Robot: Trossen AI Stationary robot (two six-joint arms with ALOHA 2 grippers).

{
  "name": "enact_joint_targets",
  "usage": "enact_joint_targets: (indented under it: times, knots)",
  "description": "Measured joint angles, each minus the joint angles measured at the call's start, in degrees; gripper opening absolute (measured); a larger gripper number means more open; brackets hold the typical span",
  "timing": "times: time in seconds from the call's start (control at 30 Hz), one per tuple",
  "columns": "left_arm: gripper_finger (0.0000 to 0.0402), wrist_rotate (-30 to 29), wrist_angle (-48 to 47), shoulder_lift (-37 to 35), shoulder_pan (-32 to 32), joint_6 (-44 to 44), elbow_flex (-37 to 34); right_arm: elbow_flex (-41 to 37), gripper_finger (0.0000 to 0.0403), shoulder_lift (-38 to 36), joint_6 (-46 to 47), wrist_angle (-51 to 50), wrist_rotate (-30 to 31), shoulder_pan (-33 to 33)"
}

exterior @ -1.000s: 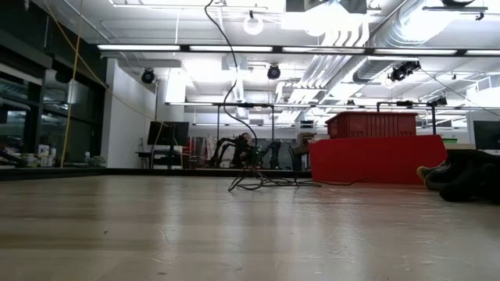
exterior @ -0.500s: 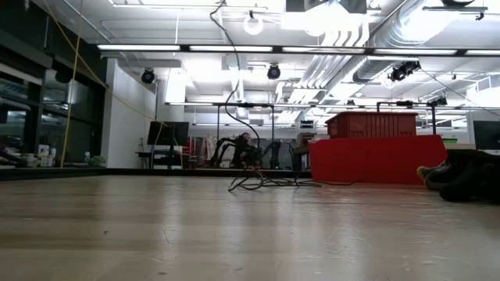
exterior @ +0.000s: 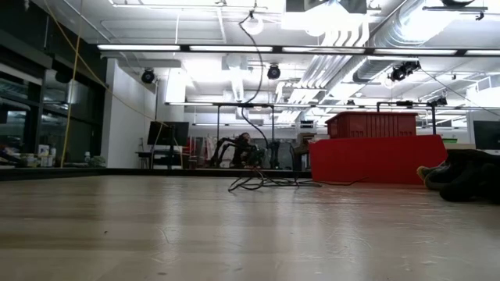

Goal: Coil cords
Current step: Coil the black wire on the spool

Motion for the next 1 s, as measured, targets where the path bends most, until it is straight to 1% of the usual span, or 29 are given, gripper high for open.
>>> enact_joint_targets:
  times: [0.13,0.2,0.3,0.37,0.53,0.7,1.0]
  knots:
    - [0.0,-5.6,0.6,0.0,1.3,9.0,0.0,0.0,0.0,-1.3,0.2,-3.7,0.0,0.0]
    - [0.0,-7.6,3.0,0.4,1.8,14.0,0.0,0.0,0.0,-1.3,0.4,-4.2,0.1,0.2]
    - [0.0,-8.1,8.6,1.6,2.0,20.5,0.0,0.0,0.0,-1.1,1.8,-4.2,0.2,0.8]
    - [0.0,-7.8,13.0,2.9,2.0,22.7,0.0,0.0,0.0,-0.6,2.1,-4.5,0.2,1.3]
    - [0.0,-4.2,21.2,5.9,2.0,23.3,-0.1,0.0,0.0,0.7,2.5,-5.9,0.1,2.0]
    - [0.0,-1.1,27.2,8.5,1.9,22.2,-0.1,0.1,0.0,1.7,4.2,-5.7,-0.1,2.2]
    - [0.0,-0.5,34.7,11.6,1.9,22.2,-0.1,0.1,0.0001,1.8,5.3,-5.8,0.0,2.2]
